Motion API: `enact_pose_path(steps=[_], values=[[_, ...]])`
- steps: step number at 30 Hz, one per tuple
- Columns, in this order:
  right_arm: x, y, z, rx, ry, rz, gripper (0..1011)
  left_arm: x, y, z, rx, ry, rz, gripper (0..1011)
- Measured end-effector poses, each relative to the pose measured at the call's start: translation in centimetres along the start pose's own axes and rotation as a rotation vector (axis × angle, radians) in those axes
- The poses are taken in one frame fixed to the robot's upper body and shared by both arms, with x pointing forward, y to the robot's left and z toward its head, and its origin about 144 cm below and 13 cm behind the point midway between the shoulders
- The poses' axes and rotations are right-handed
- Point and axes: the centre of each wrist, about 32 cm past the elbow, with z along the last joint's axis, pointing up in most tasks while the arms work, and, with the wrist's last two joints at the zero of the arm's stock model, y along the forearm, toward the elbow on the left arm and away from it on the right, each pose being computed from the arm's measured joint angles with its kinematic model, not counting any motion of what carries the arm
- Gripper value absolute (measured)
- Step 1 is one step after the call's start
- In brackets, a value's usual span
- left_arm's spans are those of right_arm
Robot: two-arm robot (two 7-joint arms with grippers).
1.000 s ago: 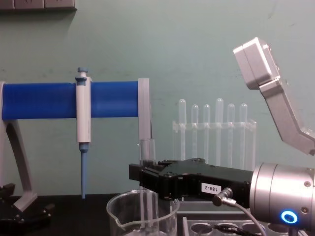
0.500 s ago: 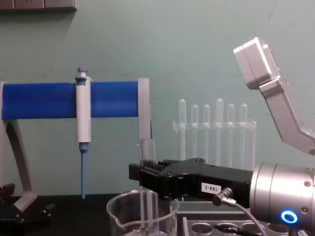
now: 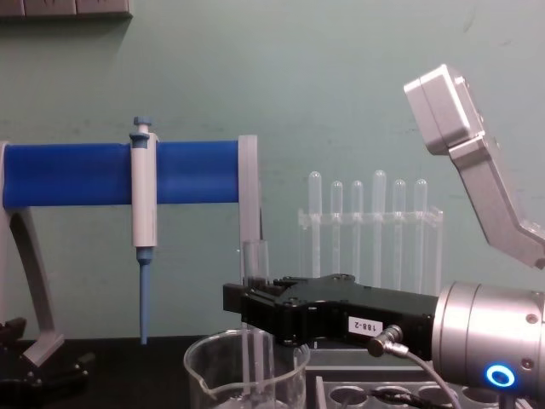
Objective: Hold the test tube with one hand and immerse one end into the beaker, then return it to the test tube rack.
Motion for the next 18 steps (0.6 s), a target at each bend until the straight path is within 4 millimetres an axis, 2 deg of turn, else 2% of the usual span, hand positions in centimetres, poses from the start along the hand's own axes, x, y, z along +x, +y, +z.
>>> enact_pose_path(steps=[18], values=[[0.00, 0.00, 0.00, 0.000, 0.000, 0.000, 224, 0.00, 0.00, 0.00, 0.000, 0.000, 0.000, 1000]])
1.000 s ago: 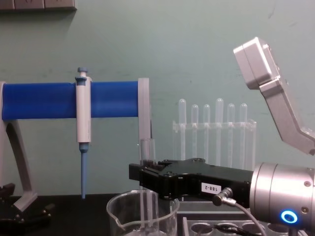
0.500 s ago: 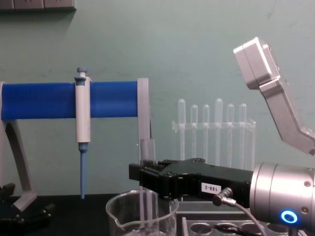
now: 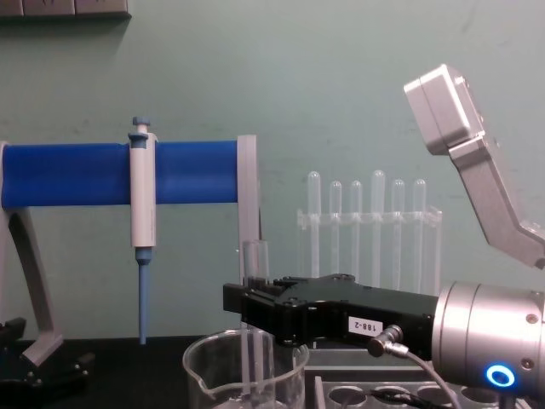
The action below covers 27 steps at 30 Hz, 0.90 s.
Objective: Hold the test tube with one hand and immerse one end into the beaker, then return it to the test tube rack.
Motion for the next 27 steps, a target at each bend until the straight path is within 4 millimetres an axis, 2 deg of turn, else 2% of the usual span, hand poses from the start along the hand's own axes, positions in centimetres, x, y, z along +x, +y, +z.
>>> enact_pose_path(steps=[27], values=[[0.00, 0.00, 0.00, 0.000, 0.000, 0.000, 225, 0.00, 0.00, 0.00, 0.000, 0.000, 0.000, 1000]])
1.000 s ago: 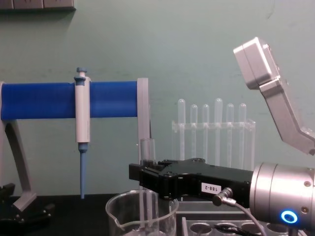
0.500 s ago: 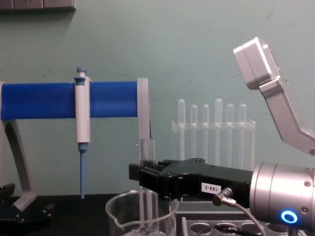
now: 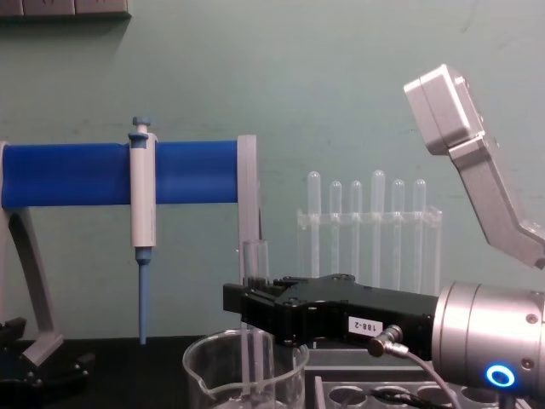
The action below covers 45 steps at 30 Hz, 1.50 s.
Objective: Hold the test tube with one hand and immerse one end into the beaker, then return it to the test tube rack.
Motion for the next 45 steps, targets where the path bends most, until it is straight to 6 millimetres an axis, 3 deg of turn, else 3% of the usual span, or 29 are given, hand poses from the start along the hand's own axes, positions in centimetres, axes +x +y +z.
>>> enact_pose_path(steps=[45], values=[[0.00, 0.00, 0.00, 0.000, 0.000, 0.000, 225, 0.00, 0.00, 0.00, 0.000, 0.000, 0.000, 1000]])
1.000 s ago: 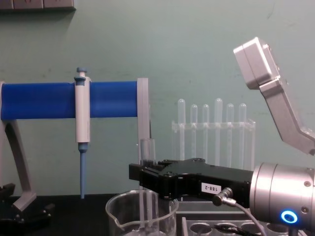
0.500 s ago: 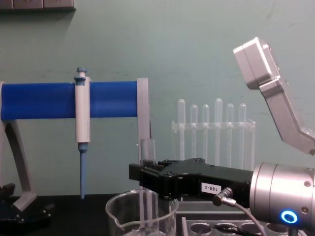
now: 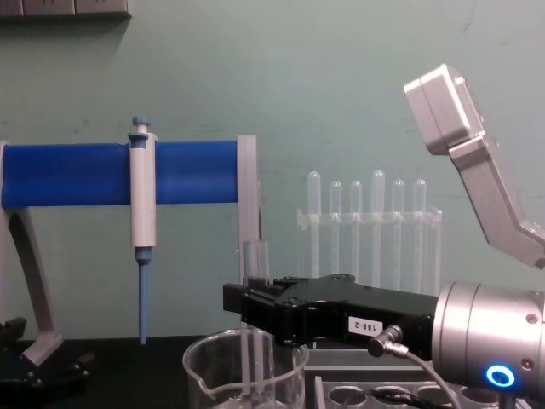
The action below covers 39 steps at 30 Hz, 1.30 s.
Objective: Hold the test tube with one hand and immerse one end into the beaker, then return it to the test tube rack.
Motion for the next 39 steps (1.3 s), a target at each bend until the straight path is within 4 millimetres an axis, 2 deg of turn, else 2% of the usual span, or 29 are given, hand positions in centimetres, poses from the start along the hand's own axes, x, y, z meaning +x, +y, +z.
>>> enact_pose_path(steps=[39], values=[[0.00, 0.00, 0.00, 0.000, 0.000, 0.000, 225, 0.00, 0.00, 0.00, 0.000, 0.000, 0.000, 1000]])
